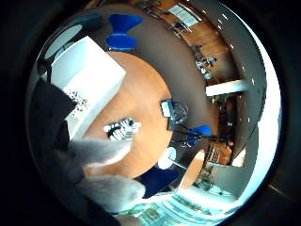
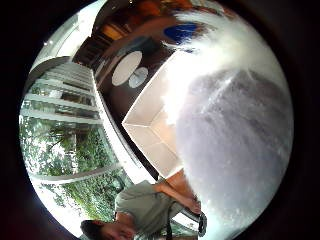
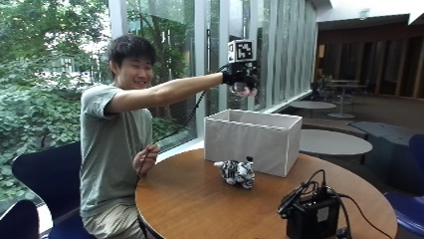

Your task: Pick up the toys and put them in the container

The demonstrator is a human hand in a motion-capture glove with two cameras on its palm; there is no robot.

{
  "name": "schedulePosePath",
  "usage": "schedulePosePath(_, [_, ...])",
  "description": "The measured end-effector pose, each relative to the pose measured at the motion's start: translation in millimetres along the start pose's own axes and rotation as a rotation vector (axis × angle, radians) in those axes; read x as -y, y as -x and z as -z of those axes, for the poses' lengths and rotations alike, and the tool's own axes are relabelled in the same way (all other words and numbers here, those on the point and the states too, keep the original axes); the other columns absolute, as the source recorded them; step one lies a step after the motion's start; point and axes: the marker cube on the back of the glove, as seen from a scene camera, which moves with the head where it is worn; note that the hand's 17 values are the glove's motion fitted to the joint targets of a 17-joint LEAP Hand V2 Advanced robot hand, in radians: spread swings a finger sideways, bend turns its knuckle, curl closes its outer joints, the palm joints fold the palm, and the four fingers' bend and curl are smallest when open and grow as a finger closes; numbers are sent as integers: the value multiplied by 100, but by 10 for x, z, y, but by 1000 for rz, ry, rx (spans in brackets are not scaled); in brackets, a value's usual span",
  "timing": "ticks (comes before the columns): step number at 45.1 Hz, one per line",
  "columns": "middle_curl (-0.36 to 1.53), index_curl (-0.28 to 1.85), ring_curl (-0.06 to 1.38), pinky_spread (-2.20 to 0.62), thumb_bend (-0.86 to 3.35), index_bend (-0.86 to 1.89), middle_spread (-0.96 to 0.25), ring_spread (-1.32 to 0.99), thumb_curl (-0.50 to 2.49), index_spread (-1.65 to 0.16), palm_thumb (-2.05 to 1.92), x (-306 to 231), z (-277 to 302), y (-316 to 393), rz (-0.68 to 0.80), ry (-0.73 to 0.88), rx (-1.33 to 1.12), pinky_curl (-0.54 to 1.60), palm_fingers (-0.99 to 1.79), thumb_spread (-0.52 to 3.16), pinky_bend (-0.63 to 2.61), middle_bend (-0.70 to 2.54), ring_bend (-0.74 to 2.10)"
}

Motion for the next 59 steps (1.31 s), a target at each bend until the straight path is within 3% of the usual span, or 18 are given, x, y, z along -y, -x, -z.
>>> schedulePosePath(11, [89,88,68,-39,2,28,-33,-36,104,-51,61,289,-294,644,200,50,16,53,102,61,99,84,130])
schedulePosePath(29, [89,106,68,-39,-2,17,-32,-36,110,-54,60,478,-515,1015,179,132,47,55,101,61,103,83,131])
schedulePosePath(36, [86,100,69,-40,-8,-5,-34,-36,99,-48,40,406,-548,962,168,256,-25,58,69,85,118,72,141])
schedulePosePath(38, [82,92,69,-40,-12,-18,-34,-35,90,-42,25,360,-499,896,165,256,-54,61,26,93,128,60,139])
schedulePosePath(39, [79,88,68,-36,-15,-16,-32,-34,86,-38,16,329,-463,844,161,246,-68,62,-9,94,128,51,130])
schedulePosePath(41, [77,83,66,-30,-11,-8,-29,-31,81,-34,10,259,-378,725,148,219,-91,62,-29,98,129,47,117])
schedulePosePath(46, [70,67,53,-19,-6,-1,-24,-27,71,-28,2,38,-154,370,92,192,-125,53,-28,105,122,42,92])
schedulePosePath(55, [64,51,43,-10,-4,5,-18,-23,59,-23,-2,-529,-94,-484,56,220,-101,44,-24,112,103,38,75])
schedulePosePath(59, [61,46,41,-9,-4,7,-17,-22,55,-23,-2,-668,-302,-748,-122,256,-8,41,-24,113,98,34,68])
